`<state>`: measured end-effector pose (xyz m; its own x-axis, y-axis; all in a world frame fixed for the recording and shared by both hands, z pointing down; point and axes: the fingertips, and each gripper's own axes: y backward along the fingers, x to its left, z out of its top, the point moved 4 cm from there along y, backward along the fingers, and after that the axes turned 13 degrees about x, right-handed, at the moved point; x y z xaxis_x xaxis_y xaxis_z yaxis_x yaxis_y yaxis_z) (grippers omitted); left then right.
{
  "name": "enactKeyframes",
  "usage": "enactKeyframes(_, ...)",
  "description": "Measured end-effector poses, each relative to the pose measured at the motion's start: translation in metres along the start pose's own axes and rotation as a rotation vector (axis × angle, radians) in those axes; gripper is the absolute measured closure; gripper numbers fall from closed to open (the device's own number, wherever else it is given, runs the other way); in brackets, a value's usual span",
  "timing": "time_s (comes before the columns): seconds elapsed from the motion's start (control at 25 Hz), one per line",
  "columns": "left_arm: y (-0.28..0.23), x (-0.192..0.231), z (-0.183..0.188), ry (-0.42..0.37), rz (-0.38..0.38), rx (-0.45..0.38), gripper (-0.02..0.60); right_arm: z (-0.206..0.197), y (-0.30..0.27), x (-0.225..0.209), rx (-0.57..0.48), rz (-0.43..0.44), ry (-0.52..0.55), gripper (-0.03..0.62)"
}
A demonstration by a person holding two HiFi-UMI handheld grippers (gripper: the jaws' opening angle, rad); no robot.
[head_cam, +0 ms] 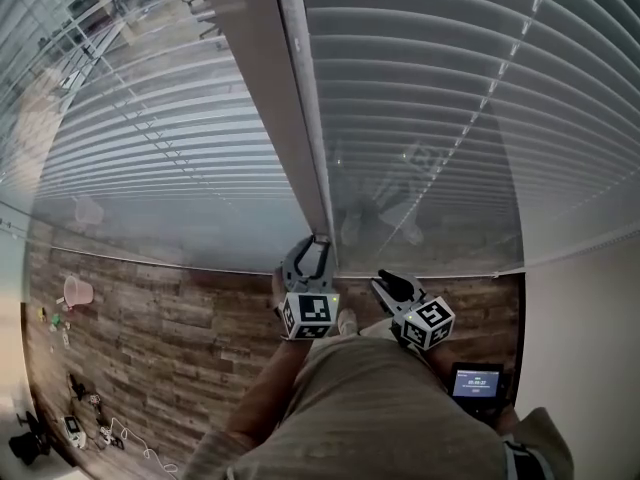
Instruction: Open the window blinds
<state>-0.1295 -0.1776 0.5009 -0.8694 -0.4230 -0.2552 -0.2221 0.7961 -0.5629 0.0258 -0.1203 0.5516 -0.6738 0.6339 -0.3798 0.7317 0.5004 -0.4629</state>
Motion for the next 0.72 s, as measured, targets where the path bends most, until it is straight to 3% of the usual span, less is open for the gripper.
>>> enactKeyframes(0.12, 0.003, 0.006, 0.003, 0.078, -0.066, -0.033, 0.442, 0.008, 0.001, 0.001, -0.006, -0.004, 0.004, 0.484)
enactKeyframes(0.32, 0.002, 0.025, -0.029, 0.404, -0.221, -0.039, 0.409, 0.011, -0.002, -0.002, -0.007, -0.010, -0.006, 0.484)
enactKeyframes(0.6, -0.022, 0.015, -0.069, 0.813, -0.476, -0.011, 0.405, 0.012, 0.000, -0.002, -0.003, -0.010, -0.006, 0.484)
enactKeyframes(0.68, -0.028, 0.010, -0.071, 0.844, -0.489, 0.002, 0.405, 0.011, 0.000, -0.002, -0.003, -0.009, -0.002, 0.484)
enactKeyframes(0.72, -0.032, 0.007, -0.072, 0.820, -0.473, 0.018, 0.405, 0.010, 0.000, -0.002, -0.002, -0.009, -0.002, 0.484)
